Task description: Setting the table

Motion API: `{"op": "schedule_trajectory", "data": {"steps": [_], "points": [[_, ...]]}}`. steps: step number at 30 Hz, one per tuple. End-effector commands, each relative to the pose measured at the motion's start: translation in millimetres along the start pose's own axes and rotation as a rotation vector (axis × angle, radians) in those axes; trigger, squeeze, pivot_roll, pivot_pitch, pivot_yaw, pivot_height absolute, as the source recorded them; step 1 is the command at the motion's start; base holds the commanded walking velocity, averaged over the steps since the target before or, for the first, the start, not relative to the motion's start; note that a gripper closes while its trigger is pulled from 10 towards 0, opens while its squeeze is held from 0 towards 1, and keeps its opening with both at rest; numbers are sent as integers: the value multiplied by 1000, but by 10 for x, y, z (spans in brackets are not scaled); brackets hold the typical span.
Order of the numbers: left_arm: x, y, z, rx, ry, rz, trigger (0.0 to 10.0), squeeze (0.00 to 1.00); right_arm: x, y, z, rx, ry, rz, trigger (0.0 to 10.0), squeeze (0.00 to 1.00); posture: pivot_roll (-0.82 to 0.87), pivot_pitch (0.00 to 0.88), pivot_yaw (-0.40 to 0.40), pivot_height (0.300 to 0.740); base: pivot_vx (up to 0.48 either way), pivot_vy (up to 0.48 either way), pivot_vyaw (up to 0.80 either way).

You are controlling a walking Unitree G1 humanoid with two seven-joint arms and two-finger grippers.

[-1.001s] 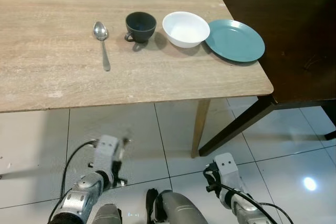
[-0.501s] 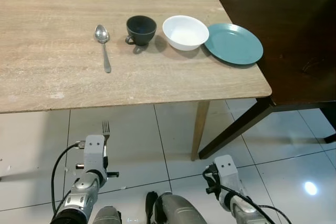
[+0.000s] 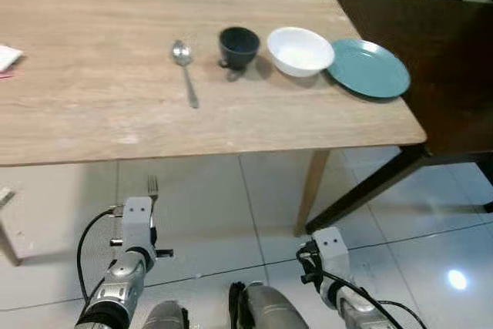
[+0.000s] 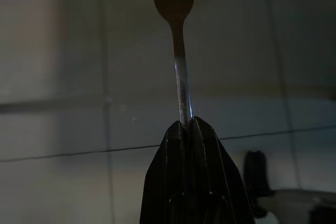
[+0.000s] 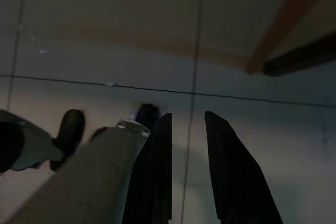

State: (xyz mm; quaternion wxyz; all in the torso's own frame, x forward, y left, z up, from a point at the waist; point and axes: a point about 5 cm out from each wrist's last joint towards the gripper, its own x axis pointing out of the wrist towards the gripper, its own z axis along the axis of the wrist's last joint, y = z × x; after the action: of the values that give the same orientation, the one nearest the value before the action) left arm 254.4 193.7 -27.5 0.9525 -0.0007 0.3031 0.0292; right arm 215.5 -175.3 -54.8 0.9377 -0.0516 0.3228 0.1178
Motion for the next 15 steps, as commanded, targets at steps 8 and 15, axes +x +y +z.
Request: {"op": "schedule_trajectory", "data": {"steps": [8, 15], "points": [[-12, -64, -112, 6, 33, -11, 10000, 0, -53, -56, -106, 12, 28, -21, 10000, 0, 52, 119, -78, 740, 0, 0, 0], [-21, -49, -185, -18, 65, 17, 10000, 0, -60, -73, -122, 13, 37, -26, 10000, 0, 51, 115, -78, 740, 0, 0, 0]]}}
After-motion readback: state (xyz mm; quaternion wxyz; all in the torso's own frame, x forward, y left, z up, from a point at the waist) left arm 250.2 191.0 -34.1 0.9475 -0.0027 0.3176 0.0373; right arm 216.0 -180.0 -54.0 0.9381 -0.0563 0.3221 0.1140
